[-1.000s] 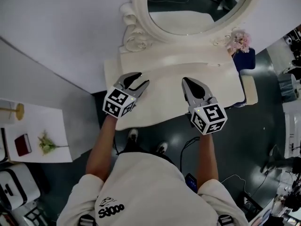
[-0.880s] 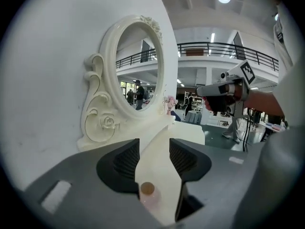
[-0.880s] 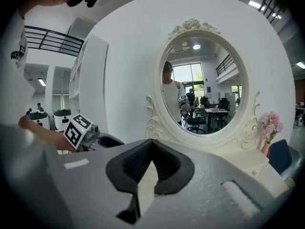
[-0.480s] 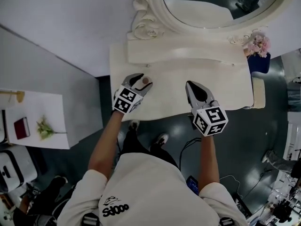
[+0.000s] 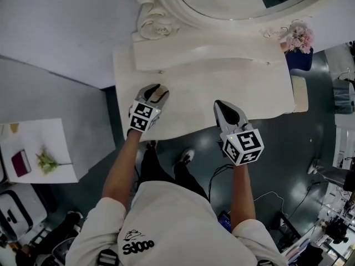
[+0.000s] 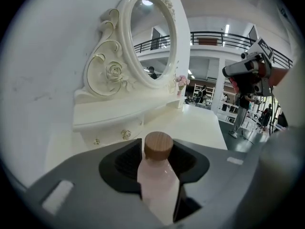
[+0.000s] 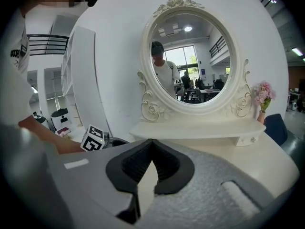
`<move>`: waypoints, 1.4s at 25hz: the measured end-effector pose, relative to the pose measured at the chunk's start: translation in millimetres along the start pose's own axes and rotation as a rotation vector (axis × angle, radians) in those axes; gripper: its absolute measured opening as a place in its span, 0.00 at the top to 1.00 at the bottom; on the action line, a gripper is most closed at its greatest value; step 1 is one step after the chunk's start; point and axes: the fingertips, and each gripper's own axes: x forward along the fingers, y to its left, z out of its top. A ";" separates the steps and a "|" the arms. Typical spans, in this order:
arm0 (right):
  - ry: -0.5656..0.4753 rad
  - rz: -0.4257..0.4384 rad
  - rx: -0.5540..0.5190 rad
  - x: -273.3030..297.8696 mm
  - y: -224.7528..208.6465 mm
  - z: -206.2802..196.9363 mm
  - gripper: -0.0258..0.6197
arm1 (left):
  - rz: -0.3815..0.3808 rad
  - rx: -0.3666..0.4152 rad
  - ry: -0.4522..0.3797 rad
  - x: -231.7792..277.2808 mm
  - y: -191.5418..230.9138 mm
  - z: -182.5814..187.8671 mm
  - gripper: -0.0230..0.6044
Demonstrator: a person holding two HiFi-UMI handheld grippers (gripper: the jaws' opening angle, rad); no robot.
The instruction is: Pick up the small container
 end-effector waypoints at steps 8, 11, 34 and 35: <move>-0.001 -0.046 0.027 -10.7 -6.0 -8.4 0.96 | 0.024 0.079 -0.022 2.5 -2.2 3.3 0.74; -0.008 -0.062 0.023 -13.9 -7.4 -5.9 0.96 | 0.011 0.046 -0.032 2.8 -2.1 4.9 0.74; -0.216 -0.310 -0.100 -114.5 -28.6 91.1 0.96 | -0.313 0.242 -0.274 -53.3 -122.9 223.3 0.74; -0.222 -0.321 -0.110 -119.1 -29.3 95.2 0.96 | -0.324 0.250 -0.279 -57.1 -127.9 231.4 0.74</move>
